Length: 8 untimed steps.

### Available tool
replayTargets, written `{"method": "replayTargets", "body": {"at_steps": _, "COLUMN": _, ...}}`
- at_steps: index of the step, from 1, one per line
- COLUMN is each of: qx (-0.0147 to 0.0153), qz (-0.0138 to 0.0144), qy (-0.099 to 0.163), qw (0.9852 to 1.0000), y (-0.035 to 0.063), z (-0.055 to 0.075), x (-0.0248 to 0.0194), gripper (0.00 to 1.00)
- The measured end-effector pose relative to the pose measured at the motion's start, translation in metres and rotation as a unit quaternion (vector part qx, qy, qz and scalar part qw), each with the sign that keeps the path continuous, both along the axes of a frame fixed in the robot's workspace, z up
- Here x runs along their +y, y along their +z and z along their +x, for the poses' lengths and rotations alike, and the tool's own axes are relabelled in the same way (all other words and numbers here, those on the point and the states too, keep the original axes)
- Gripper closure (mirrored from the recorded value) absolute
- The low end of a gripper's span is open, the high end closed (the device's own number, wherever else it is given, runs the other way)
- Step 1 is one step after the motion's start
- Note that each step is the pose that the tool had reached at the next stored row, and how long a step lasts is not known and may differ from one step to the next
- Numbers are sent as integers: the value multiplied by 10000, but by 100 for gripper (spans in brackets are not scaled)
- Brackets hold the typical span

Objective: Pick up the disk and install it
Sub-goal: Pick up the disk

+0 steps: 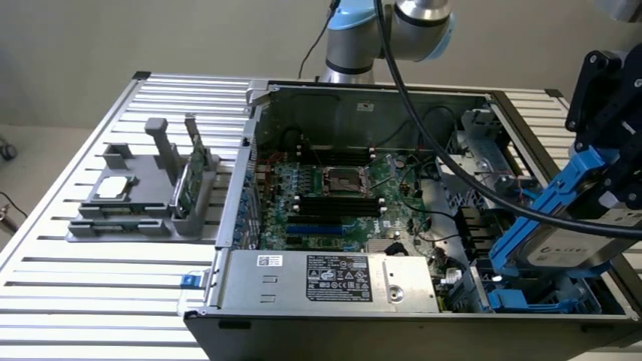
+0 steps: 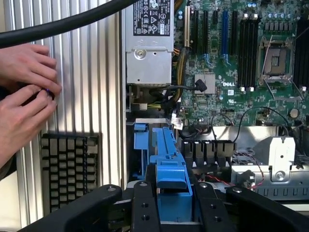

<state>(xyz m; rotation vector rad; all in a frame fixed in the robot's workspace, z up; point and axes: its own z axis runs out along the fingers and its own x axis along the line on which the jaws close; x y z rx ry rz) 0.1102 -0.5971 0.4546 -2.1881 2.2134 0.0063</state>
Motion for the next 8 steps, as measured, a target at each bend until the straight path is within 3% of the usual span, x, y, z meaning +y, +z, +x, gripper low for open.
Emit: {"method": "replayTargets", "body": {"at_steps": 8, "qx": -5, "qz": -13, "qy": 3, "qw": 10000, "y": -30, "z": -13, "x": 1, "gripper": 67}}
